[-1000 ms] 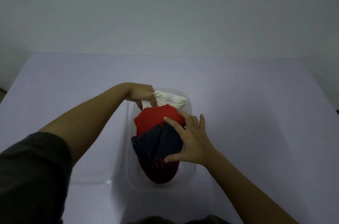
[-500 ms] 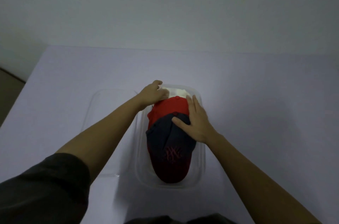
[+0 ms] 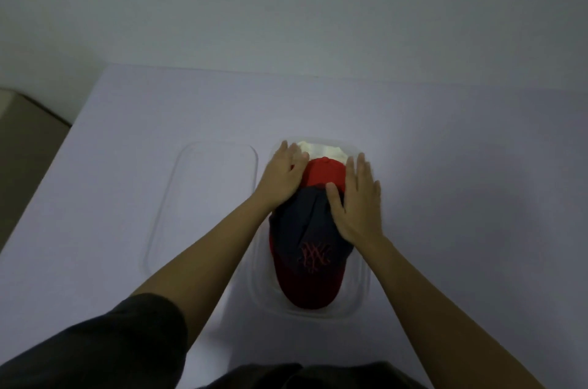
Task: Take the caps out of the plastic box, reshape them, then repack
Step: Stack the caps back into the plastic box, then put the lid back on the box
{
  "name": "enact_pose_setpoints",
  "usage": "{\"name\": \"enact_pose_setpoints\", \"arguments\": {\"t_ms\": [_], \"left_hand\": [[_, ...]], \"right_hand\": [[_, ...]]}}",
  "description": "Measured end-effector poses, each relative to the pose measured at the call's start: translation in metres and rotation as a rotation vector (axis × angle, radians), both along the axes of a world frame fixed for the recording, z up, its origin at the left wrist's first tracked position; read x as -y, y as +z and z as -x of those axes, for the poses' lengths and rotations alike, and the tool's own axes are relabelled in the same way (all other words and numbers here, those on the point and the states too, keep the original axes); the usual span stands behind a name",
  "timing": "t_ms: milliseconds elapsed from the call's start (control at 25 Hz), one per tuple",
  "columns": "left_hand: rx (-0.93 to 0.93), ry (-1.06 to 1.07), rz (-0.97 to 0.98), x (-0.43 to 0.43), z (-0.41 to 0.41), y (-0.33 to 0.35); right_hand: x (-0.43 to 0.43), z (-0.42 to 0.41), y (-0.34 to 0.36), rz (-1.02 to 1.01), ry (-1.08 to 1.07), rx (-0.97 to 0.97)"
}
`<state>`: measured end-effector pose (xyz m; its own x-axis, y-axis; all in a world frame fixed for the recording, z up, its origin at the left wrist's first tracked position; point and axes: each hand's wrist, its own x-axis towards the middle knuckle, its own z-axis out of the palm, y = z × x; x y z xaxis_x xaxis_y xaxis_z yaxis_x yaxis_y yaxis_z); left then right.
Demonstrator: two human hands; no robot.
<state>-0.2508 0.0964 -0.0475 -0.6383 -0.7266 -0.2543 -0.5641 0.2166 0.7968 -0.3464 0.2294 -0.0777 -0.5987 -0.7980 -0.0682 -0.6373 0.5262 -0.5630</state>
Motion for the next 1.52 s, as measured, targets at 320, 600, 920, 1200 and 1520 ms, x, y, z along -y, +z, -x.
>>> {"name": "enact_pose_setpoints", "arguments": {"t_ms": [320, 600, 920, 1200, 1520], "left_hand": [[0.496, 0.618, 0.124, 0.073, -0.174, -0.034], [0.663, 0.607, 0.057, 0.056, -0.221, -0.062], [-0.092, 0.629, -0.071, 0.064, -0.250, -0.005], [-0.385, 0.653, -0.198, 0.043, -0.204, 0.056], [-0.312, 0.455, -0.423, -0.061, -0.120, 0.026]], "right_hand": [[-0.063, -0.039, -0.004, 0.213, -0.263, 0.580], [-0.067, -0.042, -0.011, 0.197, -0.311, 0.600], [-0.071, -0.043, -0.012, 0.259, -0.345, 0.640], [-0.073, -0.040, -0.009, 0.337, -0.396, 0.771], [-0.071, -0.022, 0.012, 0.431, -0.521, 1.151]]}}
